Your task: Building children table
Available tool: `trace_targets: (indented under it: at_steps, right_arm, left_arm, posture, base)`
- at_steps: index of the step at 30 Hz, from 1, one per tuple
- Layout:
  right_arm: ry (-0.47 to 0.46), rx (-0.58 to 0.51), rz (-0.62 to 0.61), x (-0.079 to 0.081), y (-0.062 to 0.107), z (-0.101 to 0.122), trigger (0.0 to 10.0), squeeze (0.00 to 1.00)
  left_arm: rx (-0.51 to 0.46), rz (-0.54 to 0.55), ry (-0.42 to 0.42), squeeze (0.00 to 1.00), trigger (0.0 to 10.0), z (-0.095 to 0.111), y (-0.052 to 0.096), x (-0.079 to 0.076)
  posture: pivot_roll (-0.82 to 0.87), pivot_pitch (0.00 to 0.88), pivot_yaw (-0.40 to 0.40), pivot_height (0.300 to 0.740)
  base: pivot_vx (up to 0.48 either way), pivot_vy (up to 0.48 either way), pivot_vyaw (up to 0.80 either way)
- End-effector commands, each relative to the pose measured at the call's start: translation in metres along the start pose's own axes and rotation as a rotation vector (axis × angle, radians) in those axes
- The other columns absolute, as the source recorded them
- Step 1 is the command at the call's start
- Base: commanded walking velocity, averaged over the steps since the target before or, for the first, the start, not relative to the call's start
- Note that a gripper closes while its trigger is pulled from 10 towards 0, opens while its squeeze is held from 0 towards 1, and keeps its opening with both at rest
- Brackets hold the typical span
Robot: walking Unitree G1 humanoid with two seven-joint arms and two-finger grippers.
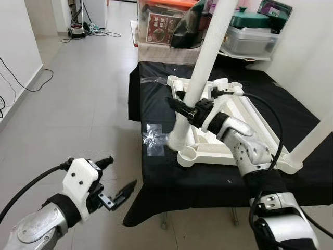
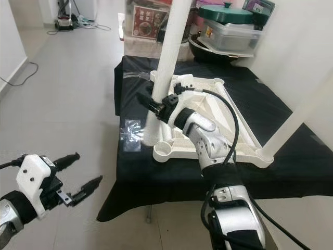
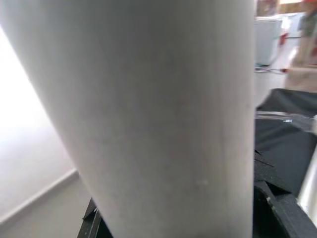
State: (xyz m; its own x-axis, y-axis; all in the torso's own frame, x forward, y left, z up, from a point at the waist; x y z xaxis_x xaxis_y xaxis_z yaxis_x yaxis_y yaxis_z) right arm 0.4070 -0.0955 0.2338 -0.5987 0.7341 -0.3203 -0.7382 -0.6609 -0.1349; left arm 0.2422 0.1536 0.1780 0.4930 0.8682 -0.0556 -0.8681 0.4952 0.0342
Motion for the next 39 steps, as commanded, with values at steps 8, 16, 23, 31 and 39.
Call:
trace_targets:
  at_steps: [8,16,23,31,39]
  right_arm:
    - [0.205,0.043,0.044,0.011,0.010,-0.025,0.0,0.00]
    - [0.270,0.047,0.096,0.024,0.011,-0.033,0.0,0.00]
    - [0.311,0.040,0.148,0.041,0.014,-0.045,0.0,0.00]
    - [0.215,0.026,0.197,0.054,0.017,-0.047,0.0,0.00]
    - [0.078,0.042,0.139,0.049,0.015,-0.054,0.0,0.00]
  left_arm:
    - [-0.017,0.034,0.017,0.00,10.0,-0.005,-0.003,0.000]
    - [-0.033,0.056,0.018,0.00,10.0,-0.004,-0.004,0.002]
    - [-0.054,0.077,0.022,0.00,10.0,-0.002,-0.003,0.003]
    - [-0.061,0.086,0.035,0.00,10.0,-0.002,-0.003,0.002]
    - [-0.063,0.098,0.042,0.00,10.0,-0.003,-0.003,0.004]
  posture:
    - [0.15,0.000,-0.146,0.740]
    - [0.16,0.000,-0.155,0.740]
    - [0.16,0.000,-0.162,0.740]
    - [0.16,0.000,-0.167,0.740]
    - [0.16,0.000,-0.169,0.740]
  base:
    - [0.000,0.000,0.00]
    - [0.000,0.000,0.00]
    - [0.000,0.000,0.00]
    - [0.000,0.000,0.00]
    - [0.000,0.000,0.00]
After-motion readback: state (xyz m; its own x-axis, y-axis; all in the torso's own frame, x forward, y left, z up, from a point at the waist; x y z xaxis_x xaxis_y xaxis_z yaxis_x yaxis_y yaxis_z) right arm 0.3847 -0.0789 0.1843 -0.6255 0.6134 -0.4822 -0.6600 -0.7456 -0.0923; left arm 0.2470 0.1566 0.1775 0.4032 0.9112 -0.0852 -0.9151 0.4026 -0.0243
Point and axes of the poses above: a point about 5 cm out from each wrist's last joint towards the gripper, its own y axis pointing back from the gripper into the wrist, its own z axis along the axis of the wrist's last joint, x = y × z, the point moved 5 cm from there along -y, pointing out of the wrist towards the gripper, and after that the axes turned 13 degrees about y, right-handed, at the moved point
